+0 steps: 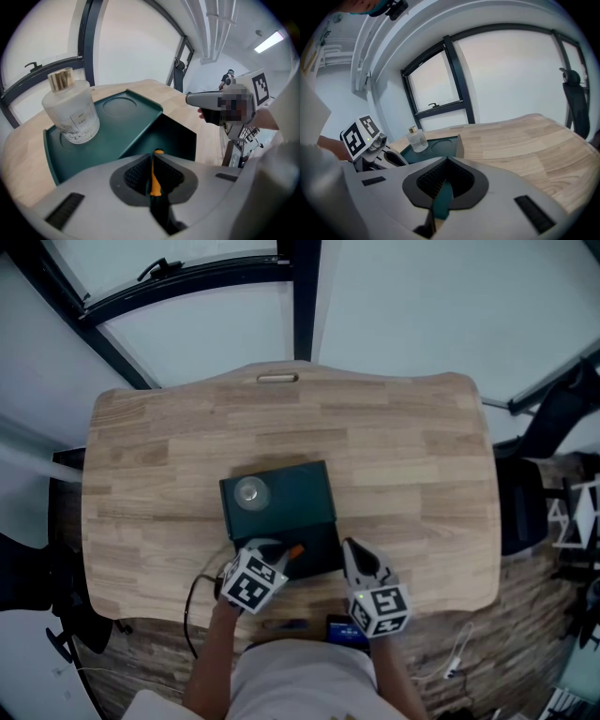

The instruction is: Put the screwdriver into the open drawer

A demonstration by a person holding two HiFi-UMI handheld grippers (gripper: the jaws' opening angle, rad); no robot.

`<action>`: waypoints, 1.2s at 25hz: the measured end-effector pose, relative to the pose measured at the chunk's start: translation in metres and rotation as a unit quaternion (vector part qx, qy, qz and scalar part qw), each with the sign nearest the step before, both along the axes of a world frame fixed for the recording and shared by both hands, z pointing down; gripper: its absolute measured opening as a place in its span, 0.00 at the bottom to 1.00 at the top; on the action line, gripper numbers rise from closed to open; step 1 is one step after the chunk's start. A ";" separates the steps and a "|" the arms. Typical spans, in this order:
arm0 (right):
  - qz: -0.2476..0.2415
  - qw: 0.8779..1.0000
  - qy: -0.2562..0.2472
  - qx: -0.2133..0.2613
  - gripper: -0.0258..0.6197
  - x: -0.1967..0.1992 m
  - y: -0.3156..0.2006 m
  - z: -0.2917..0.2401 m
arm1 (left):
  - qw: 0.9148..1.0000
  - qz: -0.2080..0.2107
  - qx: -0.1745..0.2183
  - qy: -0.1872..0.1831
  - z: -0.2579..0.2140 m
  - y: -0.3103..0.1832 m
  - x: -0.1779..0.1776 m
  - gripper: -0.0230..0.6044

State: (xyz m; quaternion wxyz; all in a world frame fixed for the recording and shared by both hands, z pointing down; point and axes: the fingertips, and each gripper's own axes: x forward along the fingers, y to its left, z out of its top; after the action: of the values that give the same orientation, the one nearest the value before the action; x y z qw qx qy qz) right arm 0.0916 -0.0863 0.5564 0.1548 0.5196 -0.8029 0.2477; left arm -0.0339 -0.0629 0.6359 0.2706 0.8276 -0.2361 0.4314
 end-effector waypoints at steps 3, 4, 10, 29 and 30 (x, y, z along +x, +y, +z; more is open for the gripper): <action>0.001 1.000 0.000 0.005 0.04 0.002 0.005 -0.004 | 1.000 -0.011 0.010 0.004 -0.006 0.000 -0.002 0.04; 0.002 1.000 0.000 0.007 0.04 0.003 0.007 -0.006 | 1.000 -0.013 0.012 0.007 -0.008 0.000 -0.002 0.04; -0.001 1.000 0.000 0.024 0.04 0.001 0.017 -0.018 | 0.999 -0.025 0.045 0.013 -0.030 0.002 -0.003 0.04; -0.035 0.986 0.060 0.149 0.04 -0.017 0.054 -0.087 | 0.943 -0.187 0.259 0.091 -0.147 0.003 -0.042 0.04; -0.033 0.986 0.062 0.149 0.04 -0.017 0.058 -0.091 | 0.940 -0.190 0.266 0.094 -0.151 0.007 -0.042 0.04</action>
State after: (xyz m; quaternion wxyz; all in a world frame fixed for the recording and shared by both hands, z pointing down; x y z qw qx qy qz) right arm 0.0742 -0.0279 0.4649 0.1331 0.5242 -0.8365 0.0878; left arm -0.0762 -0.0562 0.4849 0.1383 0.8462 -0.4682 0.2136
